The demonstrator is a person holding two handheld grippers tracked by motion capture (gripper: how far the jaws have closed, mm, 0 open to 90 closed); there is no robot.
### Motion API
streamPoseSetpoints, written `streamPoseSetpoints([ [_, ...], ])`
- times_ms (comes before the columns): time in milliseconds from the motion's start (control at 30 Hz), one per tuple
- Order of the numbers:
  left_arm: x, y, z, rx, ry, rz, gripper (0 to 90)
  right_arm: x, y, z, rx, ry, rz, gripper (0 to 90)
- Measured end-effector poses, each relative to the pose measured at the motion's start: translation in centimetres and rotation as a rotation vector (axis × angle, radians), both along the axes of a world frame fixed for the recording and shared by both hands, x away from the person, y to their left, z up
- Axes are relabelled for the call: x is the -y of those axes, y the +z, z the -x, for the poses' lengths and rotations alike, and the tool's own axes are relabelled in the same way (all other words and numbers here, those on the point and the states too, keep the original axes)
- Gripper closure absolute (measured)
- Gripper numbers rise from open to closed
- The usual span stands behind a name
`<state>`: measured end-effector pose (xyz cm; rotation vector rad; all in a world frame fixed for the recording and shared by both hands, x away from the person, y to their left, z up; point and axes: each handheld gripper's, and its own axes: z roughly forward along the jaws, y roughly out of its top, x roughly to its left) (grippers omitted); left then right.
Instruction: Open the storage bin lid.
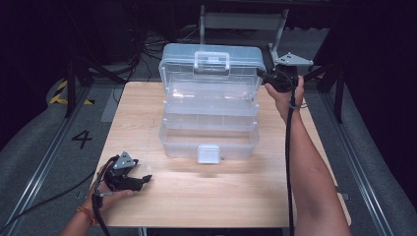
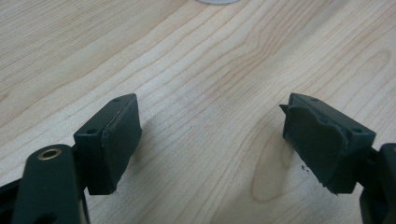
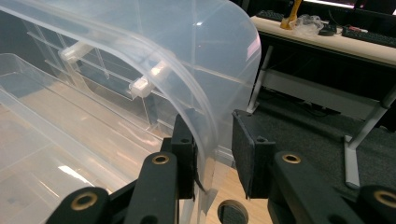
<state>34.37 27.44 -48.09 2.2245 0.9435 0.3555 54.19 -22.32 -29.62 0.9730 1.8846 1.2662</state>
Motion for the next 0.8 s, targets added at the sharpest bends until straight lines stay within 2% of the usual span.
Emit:
streamPoseSetpoints([
  [467,0.0,0.0,0.0,0.002,0.004,0.001,19.3,0.2,0.1,-0.8,-0.005,0.0,-0.025,76.0],
  [600,0.0,0.0,-0.1,0.002,0.002,-0.002,19.3,0.4,0.0,-1.1,-0.009,0.006,-0.049,77.4],
  [800,0.1,0.0,-0.1,0.001,0.006,-0.001,18.7,0.4,0.1,-1.5,-0.017,0.007,-0.051,77.5],
])
